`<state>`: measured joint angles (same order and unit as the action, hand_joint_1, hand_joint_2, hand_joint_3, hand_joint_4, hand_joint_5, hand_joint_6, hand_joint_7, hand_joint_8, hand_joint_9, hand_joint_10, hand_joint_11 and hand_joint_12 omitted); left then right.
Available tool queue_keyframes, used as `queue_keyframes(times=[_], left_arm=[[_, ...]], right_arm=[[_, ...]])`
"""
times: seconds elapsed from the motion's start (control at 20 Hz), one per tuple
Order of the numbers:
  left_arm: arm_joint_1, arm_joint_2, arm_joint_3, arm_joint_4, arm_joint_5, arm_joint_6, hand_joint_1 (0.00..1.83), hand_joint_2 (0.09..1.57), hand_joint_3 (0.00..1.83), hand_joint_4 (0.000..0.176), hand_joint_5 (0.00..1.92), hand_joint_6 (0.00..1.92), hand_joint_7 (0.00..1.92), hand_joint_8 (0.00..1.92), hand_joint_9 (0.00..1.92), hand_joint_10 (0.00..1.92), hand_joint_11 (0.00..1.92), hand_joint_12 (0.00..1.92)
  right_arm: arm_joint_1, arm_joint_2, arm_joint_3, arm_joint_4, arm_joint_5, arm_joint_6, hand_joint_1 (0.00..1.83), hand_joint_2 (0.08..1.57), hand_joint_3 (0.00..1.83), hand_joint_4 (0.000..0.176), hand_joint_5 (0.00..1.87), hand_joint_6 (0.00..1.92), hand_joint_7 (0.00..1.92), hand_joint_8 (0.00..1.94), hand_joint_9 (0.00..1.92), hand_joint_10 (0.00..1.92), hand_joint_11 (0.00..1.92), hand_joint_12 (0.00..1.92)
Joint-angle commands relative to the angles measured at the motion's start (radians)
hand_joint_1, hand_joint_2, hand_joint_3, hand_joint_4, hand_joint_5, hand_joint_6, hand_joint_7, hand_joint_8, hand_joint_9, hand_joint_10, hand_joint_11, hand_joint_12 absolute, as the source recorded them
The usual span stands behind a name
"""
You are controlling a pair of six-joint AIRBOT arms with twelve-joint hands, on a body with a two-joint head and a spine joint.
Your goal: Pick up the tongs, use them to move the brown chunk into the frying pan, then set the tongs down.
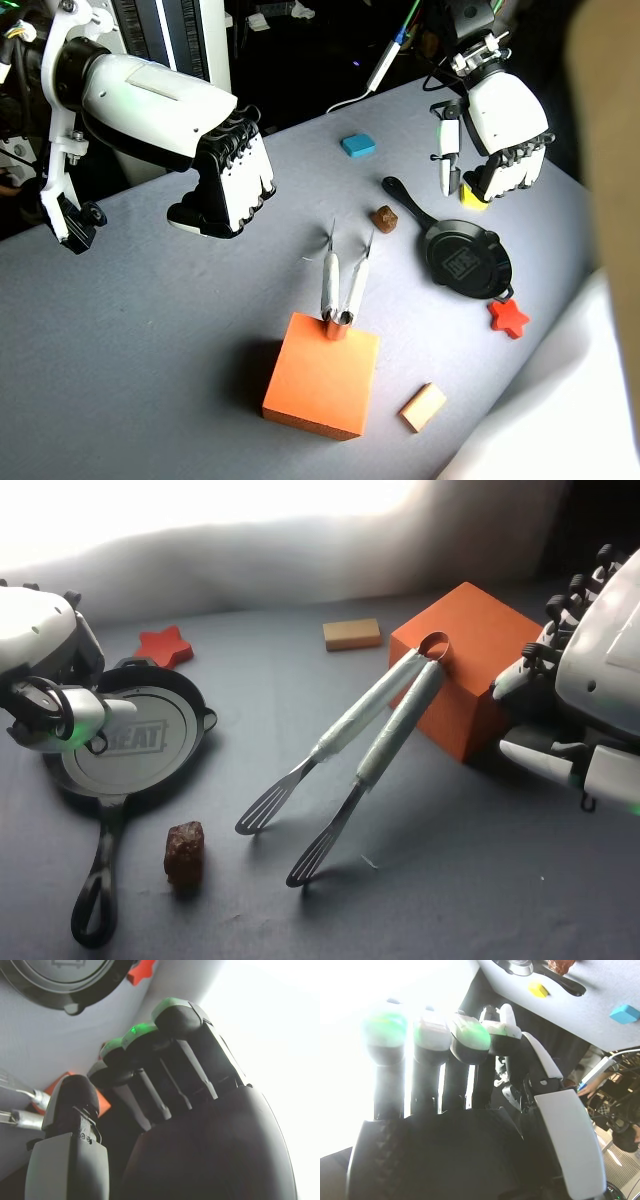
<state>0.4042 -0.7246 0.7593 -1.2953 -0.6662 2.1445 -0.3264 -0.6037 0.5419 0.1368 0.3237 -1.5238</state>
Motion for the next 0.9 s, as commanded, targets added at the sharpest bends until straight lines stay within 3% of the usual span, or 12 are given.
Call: queue_keyframes(times=[0.0, 0.1, 0.25, 0.4, 0.6, 0.7, 0.85], left_arm=[[-0.008, 0.013, -0.002, 0.05, -0.076, -0.003, 0.0, 1.12, 0.16, 0.0, 0.0, 0.02, 0.03, 0.05, 0.0, 0.06, 0.0, 0.2], [-0.012, 0.013, -0.003, 0.05, -0.077, -0.003, 0.0, 1.19, 0.02, 0.0, 0.0, 0.0, 0.03, 0.0, 0.01, 0.01, 0.0, 0.16], [-0.016, 0.013, -0.007, 0.05, -0.087, -0.002, 0.0, 1.19, 0.01, 0.0, 0.0, 0.0, 0.04, 0.0, 0.03, 0.01, 0.0, 0.19], [-0.017, 0.013, -0.007, 0.05, -0.088, -0.002, 0.0, 1.21, 0.0, 0.0, 0.0, 0.0, 0.02, 0.01, 0.0, 0.0, 0.0, 0.07], [-0.017, 0.014, -0.009, 0.024, -0.094, -0.002, 0.0, 1.18, 0.0, 0.0, 0.0, 0.0, 0.0, 0.0, 0.0, 0.0, 0.0, 0.0], [-0.017, 0.014, -0.009, 0.021, -0.095, -0.006, 0.0, 1.18, 0.0, 0.0, 0.0, 0.0, 0.0, 0.0, 0.0, 0.0, 0.0, 0.0], [-0.017, 0.014, -0.012, 0.001, -0.102, -0.006, 0.0, 1.19, 0.0, 0.0, 0.0, 0.0, 0.0, 0.0, 0.0, 0.0, 0.0, 0.0]], right_arm=[[0.016, 0.005, -0.003, -0.009, 0.109, -0.007, 0.28, 1.04, 0.22, 0.0, 0.12, 0.21, 0.2, 0.1, 0.13, 0.26, 0.0, 0.7], [0.016, 0.005, -0.003, -0.009, 0.109, -0.007, 0.25, 1.15, 0.02, 0.0, 0.18, 0.04, 0.23, 0.0, 0.19, 0.08, 0.0, 0.67], [0.017, 0.005, -0.003, -0.009, 0.109, -0.007, 0.25, 1.15, 0.01, 0.0, 0.19, 0.02, 0.23, 0.0, 0.21, 0.05, 0.0, 0.7], [0.017, 0.005, -0.003, -0.009, 0.109, -0.007, 0.28, 1.14, 0.0, 0.0, 0.19, 0.01, 0.22, 0.0, 0.21, 0.03, 0.0, 0.7], [0.053, -0.023, 0.028, -0.009, 0.063, 0.026, 0.35, 1.05, 0.0, 0.0, 0.13, 0.0, 0.16, 0.0, 0.14, 0.0, 0.0, 0.44], [0.086, -0.057, 0.062, -0.009, 0.002, 0.015, 0.52, 0.99, 0.0, 0.0, 0.08, 0.0, 0.09, 0.0, 0.07, 0.0, 0.0, 0.16], [0.164, -0.15, 0.15, -0.01, -0.185, -0.008, 0.81, 0.94, 0.0, 0.0, 0.0, 0.0, 0.01, 0.0, 0.01, 0.0, 0.0, 0.02]])
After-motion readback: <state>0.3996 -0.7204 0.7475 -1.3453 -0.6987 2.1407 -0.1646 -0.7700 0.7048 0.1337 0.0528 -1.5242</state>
